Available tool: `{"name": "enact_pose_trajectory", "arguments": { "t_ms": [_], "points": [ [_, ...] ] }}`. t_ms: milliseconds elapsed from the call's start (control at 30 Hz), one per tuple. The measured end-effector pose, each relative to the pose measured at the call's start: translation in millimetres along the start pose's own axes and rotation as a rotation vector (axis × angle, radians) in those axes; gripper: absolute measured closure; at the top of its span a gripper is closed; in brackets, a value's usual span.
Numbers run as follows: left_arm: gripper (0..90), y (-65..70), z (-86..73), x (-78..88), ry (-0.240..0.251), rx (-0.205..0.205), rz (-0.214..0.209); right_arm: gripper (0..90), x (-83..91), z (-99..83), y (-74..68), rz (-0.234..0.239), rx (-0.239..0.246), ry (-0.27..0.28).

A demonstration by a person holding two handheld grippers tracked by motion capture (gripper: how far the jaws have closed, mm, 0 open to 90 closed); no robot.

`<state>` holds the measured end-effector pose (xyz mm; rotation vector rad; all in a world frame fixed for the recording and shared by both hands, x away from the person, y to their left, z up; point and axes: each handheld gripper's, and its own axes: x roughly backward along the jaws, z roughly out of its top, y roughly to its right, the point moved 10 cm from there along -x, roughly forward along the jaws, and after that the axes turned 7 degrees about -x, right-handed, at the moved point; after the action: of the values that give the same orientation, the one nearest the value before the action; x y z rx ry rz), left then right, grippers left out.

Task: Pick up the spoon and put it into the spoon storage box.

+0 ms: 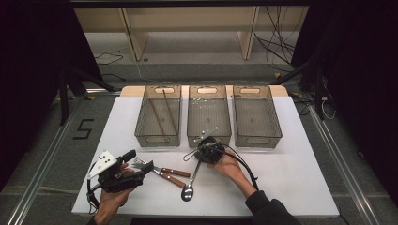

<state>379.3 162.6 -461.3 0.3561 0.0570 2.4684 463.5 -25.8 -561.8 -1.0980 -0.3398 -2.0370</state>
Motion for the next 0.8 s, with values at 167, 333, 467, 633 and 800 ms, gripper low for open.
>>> {"name": "enact_pose_trajectory", "arguments": {
  "t_ms": [167, 333, 467, 633, 800],
  "points": [
    [13.9, 0.2, 0.2, 0.3, 0.001, -0.004, 0.001, 90.0, 6.9, -6.8, 4.7, -0.02, 0.003, -0.025],
    [13.9, 0.7, 0.1, 0.3, -0.003, -0.01, -0.003, 90.0, 16.3, -17.1, 10.3, -0.025, -0.01, -0.042],
    [13.9, 1.8, -0.3, -0.3, -0.003, -0.015, -0.003, 90.0, 24.4, -27.0, 13.0, -0.033, -0.008, -0.059],
    [13.9, -0.3, -0.5, 1.7, -0.002, -0.013, -0.001, 90.0, 37.3, -43.0, 13.2, -0.037, -0.014, -0.102],
    [13.9, 0.7, -0.8, 1.2, -0.003, -0.016, 0.0, 90.0, 50.8, -60.5, 10.7, -0.031, -0.024, -0.135]
  ]
}}
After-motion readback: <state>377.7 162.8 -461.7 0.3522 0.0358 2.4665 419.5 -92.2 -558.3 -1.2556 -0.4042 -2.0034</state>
